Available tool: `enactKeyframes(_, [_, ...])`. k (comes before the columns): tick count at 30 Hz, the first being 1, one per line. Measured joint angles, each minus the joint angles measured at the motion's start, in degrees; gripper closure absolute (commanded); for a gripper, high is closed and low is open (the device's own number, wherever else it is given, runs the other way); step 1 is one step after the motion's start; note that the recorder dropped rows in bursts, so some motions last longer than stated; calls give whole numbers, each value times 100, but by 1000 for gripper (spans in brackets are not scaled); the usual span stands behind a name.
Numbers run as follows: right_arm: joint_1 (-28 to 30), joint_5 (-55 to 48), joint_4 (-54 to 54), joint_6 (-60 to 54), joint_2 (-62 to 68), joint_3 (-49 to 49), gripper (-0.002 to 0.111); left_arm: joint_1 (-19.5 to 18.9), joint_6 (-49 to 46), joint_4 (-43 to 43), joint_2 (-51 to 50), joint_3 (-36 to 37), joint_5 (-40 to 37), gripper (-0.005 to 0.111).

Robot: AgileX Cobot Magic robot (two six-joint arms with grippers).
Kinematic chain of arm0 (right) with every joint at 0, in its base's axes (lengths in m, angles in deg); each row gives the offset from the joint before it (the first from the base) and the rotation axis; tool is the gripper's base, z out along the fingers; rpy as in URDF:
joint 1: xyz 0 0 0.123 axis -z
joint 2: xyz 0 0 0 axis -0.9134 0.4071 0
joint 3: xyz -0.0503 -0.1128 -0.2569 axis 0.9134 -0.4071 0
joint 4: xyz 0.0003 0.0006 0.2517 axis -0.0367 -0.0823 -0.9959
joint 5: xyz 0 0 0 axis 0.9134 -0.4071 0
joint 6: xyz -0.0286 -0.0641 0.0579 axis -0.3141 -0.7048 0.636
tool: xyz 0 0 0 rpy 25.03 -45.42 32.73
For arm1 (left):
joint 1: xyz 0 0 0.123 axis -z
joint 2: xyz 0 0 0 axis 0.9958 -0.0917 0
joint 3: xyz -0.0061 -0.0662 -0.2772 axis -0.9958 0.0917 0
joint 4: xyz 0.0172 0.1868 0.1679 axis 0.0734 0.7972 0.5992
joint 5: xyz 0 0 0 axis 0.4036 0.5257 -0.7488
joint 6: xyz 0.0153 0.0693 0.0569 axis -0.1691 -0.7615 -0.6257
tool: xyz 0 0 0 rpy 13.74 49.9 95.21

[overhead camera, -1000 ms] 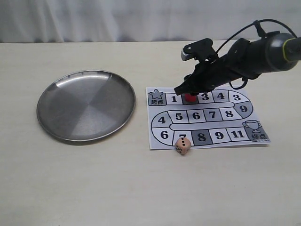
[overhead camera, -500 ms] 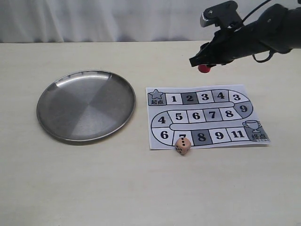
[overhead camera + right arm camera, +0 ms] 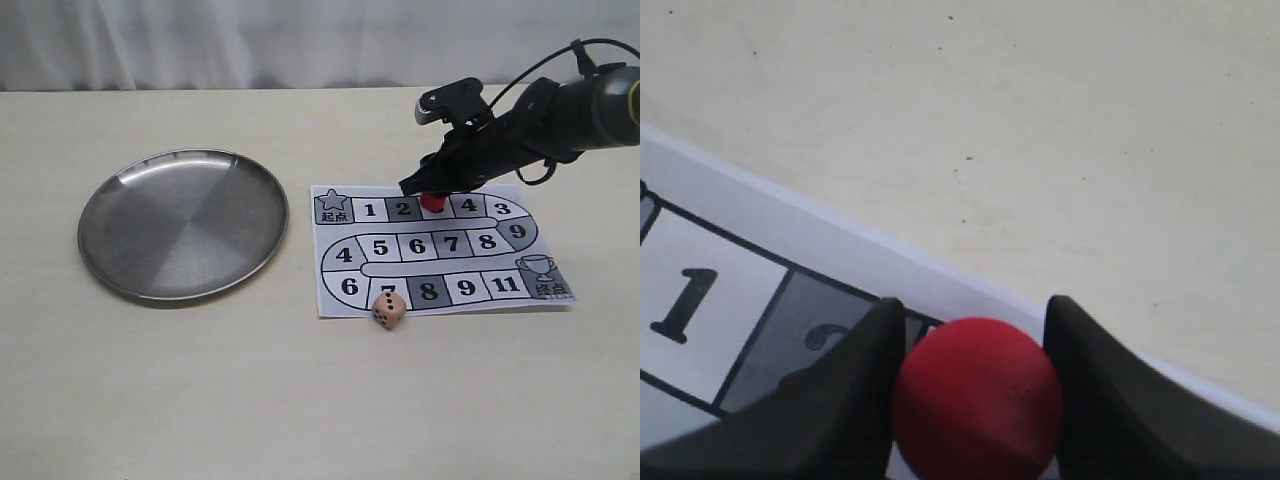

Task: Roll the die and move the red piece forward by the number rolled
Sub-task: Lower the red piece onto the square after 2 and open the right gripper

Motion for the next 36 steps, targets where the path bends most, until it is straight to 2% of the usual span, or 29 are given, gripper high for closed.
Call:
enactKeyframes(22, [54,-446,44,27,-95,24,102,0,0,0,0,0,0,107])
enactKeyframes(25, [54,-446,44,27,-95,24,91,0,0,0,0,0,0,107])
enactKeyframes(28, [54,-446,44,27,-95,24,66,0,0,0,0,0,0,107])
enactKeyframes(31, [54,-499,55,27,-95,13,46,0,0,0,0,0,0,107])
enactKeyframes(36, [54,-691,66,205,-35,-52,25,0,0,0,0,0,0,107])
